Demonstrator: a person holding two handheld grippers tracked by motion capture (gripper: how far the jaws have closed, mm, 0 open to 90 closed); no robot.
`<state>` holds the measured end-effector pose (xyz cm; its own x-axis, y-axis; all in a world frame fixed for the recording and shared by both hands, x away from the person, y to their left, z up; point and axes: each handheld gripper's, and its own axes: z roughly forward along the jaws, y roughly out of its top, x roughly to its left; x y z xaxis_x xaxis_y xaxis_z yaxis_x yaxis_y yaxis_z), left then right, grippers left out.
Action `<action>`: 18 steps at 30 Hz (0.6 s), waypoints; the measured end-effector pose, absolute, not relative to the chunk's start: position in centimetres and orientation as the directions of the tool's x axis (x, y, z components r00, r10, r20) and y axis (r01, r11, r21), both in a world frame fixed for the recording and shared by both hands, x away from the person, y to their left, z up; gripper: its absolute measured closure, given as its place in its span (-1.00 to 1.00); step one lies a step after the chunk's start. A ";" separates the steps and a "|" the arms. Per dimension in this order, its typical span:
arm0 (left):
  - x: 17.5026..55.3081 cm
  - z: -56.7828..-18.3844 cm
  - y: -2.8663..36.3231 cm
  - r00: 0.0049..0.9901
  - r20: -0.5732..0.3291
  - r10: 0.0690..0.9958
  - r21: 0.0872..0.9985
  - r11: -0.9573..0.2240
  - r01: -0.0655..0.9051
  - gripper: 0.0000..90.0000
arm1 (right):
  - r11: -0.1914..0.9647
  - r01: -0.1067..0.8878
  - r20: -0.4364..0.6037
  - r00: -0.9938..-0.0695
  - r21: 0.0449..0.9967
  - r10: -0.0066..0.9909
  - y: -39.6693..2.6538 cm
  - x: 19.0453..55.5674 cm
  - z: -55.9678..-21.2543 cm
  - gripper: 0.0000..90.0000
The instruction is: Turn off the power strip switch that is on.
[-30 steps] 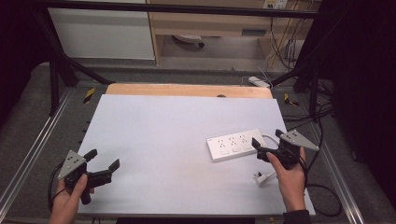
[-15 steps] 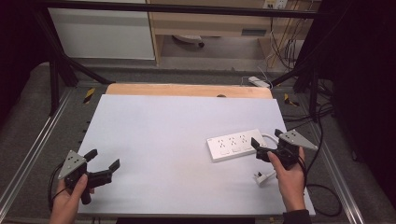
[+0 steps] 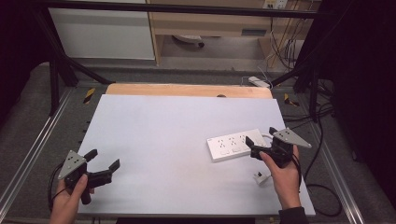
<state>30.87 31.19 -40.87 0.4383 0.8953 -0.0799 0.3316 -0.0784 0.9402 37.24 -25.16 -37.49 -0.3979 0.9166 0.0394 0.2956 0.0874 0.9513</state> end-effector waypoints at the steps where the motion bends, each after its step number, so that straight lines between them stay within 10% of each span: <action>1: 30.9 -40.9 31.2 0.438 -0.081 0.895 0.940 -0.077 0.331 -0.90 | 0.092 0.295 0.036 -0.401 0.951 0.915 -25.1 37.3 -37.5 -0.95; 18: 30.9 -40.9 31.2 0.439 -0.079 0.895 0.940 -0.079 0.331 -0.89 | 0.127 0.314 0.024 -0.436 0.941 0.900 -23.3 37.8 -37.8 -0.90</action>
<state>30.85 31.20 -40.87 0.4391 0.8949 -0.0794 0.3306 -0.0788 0.9405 37.78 -23.31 -37.77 -0.4358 0.8997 0.0239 0.3144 0.1273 0.9407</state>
